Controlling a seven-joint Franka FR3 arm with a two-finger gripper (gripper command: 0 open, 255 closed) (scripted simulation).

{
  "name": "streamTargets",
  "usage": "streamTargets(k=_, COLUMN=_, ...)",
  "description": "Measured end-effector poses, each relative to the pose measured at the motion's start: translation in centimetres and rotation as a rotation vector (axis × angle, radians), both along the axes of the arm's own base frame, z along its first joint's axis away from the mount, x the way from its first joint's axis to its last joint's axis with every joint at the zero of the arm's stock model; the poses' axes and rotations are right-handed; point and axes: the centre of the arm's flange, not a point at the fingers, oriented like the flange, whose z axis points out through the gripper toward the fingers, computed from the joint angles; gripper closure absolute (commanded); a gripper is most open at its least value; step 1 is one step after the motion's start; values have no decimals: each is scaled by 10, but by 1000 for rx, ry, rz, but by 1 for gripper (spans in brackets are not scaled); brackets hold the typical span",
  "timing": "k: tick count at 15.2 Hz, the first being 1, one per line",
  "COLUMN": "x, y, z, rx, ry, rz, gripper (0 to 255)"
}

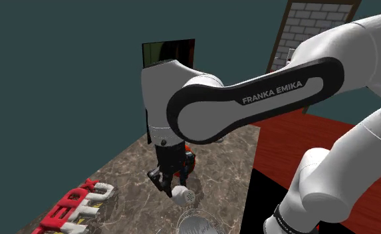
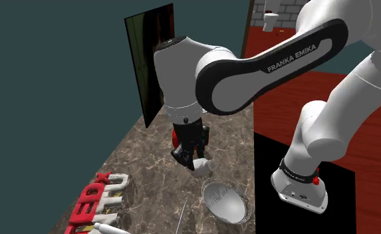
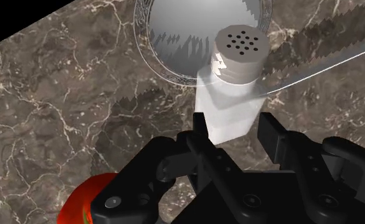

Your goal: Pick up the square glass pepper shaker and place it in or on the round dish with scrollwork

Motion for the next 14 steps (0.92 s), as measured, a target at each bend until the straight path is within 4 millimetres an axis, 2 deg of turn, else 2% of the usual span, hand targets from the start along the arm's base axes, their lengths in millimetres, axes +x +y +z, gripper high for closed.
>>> streamTargets(k=5, x=-68, y=-3, z=1, rx=0, ry=0, rz=-1, gripper=255)
streamTargets(k=6, x=-74, y=-3, z=-3, rx=0, ry=0, rz=0, gripper=255)
streamTargets(k=14, x=-82, y=-4, z=-44, rx=0, ry=1, rz=-2, gripper=255)
